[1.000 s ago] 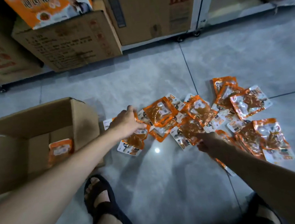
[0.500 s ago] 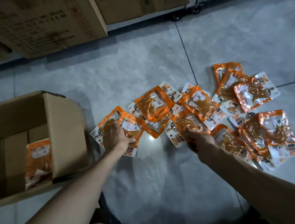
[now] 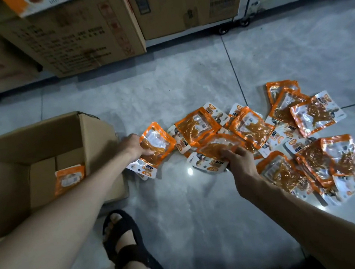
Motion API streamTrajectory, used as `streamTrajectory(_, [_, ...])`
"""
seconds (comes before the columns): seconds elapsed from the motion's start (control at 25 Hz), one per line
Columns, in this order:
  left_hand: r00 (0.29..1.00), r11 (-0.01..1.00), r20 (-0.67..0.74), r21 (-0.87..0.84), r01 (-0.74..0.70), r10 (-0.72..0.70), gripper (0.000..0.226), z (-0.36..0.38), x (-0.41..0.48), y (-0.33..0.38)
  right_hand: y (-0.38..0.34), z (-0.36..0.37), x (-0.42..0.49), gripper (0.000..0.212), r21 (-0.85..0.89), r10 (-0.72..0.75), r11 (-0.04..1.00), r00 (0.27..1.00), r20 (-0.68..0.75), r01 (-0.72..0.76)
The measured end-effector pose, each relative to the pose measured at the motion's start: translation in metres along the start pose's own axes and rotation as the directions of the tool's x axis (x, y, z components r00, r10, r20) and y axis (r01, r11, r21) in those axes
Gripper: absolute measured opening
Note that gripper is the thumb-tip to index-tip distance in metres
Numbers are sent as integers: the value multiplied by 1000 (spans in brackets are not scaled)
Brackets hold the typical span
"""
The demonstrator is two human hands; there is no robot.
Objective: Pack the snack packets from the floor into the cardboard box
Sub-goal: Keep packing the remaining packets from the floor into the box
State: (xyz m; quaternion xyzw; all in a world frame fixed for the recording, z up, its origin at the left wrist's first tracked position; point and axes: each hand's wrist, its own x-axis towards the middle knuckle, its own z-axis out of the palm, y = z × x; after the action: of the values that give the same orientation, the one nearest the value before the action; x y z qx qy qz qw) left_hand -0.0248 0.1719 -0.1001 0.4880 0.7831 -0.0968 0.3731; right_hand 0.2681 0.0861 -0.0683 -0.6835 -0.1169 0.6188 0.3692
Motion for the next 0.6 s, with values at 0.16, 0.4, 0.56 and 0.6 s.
streamTrajectory(0.16, [998,980,-52,197,-13,23,64,25,10,-2,-2,-2,13,20,-137,-132,979,982,136,151])
streamTrajectory(0.4, [993,999,-113,41,23,-19,105,39,17,-3,23,1,45,39,-219,60,974,998,16,-55])
streamTrajectory(0.56, [990,984,-133,180,-17,42,123,50,5,0,23,8,52,39,-334,153,932,988,5,-143])
streamTrajectory(0.6, [988,982,-149,189,2,27,125,55,5,2,22,9,53,33,-358,144,925,990,12,-130])
